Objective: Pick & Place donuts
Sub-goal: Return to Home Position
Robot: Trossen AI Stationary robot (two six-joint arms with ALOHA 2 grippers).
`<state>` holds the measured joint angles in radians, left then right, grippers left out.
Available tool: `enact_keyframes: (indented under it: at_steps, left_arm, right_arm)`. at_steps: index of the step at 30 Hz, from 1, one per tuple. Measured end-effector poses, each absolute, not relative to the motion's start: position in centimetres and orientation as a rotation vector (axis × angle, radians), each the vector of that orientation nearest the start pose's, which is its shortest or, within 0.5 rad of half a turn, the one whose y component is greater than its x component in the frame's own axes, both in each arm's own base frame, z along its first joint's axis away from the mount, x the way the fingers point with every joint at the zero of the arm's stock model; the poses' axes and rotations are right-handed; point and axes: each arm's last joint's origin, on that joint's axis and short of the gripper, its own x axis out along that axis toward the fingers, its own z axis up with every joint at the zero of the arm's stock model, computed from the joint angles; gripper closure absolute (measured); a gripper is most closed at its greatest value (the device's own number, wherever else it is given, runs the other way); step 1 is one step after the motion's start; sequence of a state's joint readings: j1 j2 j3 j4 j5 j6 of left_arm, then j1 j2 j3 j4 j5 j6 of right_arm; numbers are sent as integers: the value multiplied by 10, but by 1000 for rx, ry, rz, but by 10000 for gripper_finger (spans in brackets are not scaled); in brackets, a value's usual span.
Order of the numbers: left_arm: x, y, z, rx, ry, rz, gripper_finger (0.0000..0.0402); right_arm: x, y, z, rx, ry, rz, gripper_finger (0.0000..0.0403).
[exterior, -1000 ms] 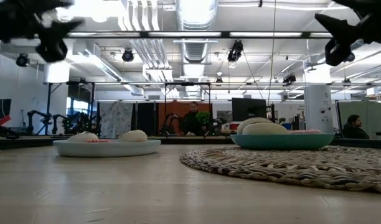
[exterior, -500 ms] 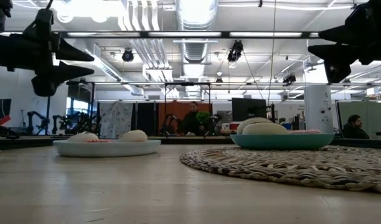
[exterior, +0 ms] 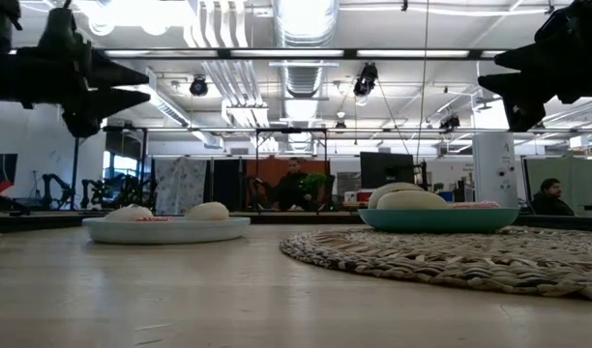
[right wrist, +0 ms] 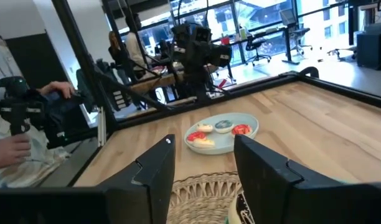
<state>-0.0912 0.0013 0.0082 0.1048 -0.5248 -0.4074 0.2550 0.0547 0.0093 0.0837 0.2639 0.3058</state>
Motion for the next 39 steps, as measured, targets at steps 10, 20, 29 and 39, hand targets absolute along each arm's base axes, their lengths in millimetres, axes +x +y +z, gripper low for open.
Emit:
enact_keyframes:
  at_steps: [10, 20, 29, 39]
  left_arm:
    - [96, 11, 169, -146, -40, 27, 271]
    - [97, 3, 168, -164, -34, 48, 271]
    - [99, 3, 166, -175, -4, 46, 271]
    - [99, 3, 166, -176, -1, 46, 271]
  right_arm:
    - [98, 18, 170, 316, -38, -3, 253]
    - [98, 18, 170, 315, -37, -3, 254]
    - [98, 18, 171, 316, -38, -3, 258]
    - [98, 18, 171, 316, -38, -3, 262]
